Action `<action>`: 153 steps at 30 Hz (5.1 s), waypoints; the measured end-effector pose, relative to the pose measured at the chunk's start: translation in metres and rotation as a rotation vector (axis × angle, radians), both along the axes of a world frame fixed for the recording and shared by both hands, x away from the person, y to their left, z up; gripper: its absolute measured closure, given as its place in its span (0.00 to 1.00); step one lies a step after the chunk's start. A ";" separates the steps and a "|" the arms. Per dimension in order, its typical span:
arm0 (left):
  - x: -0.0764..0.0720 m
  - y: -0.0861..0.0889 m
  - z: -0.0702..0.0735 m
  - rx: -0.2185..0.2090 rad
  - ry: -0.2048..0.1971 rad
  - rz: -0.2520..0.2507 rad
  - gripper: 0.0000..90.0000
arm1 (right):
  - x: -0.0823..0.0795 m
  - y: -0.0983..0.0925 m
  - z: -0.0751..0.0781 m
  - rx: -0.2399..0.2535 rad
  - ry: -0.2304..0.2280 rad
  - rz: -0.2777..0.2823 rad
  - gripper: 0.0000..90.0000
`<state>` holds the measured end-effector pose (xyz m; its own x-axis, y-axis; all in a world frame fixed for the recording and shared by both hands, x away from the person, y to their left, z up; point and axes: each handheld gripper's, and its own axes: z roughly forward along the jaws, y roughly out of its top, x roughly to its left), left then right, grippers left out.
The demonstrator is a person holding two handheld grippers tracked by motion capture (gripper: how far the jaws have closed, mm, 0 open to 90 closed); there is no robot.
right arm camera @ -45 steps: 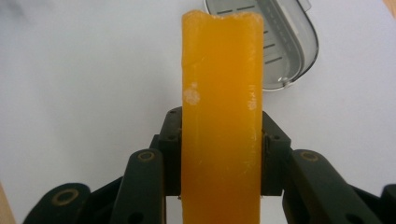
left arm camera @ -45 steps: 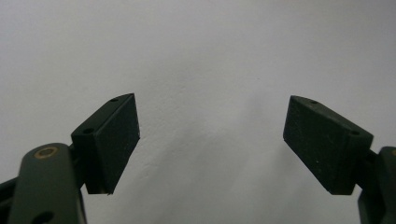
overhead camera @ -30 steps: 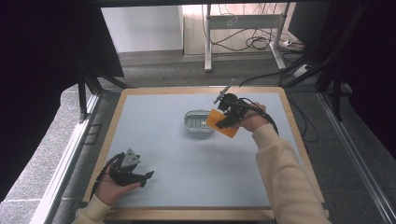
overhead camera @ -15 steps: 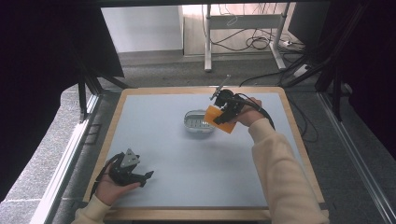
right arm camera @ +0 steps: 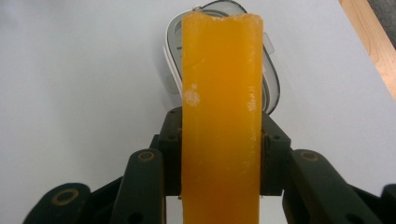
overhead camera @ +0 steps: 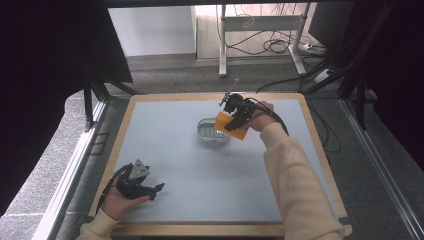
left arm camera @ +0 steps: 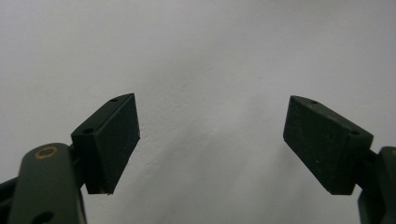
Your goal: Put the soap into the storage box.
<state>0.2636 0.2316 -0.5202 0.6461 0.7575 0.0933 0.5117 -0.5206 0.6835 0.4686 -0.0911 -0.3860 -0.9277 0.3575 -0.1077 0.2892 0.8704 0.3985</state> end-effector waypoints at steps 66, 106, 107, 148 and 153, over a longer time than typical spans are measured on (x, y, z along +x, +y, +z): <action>0.003 0.000 -0.003 0.003 0.014 -0.003 0.21 | 0.056 0.064 -0.036 -0.115 0.027 0.218 0.68; 0.003 -0.002 -0.004 0.019 0.024 -0.016 0.21 | 0.059 0.063 -0.033 -0.026 -0.091 0.084 0.35; 0.003 -0.002 -0.005 0.018 0.023 -0.017 0.21 | 0.059 0.062 -0.032 -0.021 -0.090 0.082 0.35; 0.001 -0.003 -0.004 0.024 0.011 -0.010 0.21 | -0.088 -0.072 -0.059 0.349 -0.144 -0.207 0.31; 0.001 -0.004 -0.005 0.030 0.013 -0.012 0.21 | -0.118 -0.100 -0.077 0.393 -0.151 -0.252 0.30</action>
<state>0.2647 0.2275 -0.5254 0.6563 0.7468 0.1079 0.5140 -0.5471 0.6607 0.3509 -0.1907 -0.4632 -0.7914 0.6095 -0.0464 0.3848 0.5558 0.7369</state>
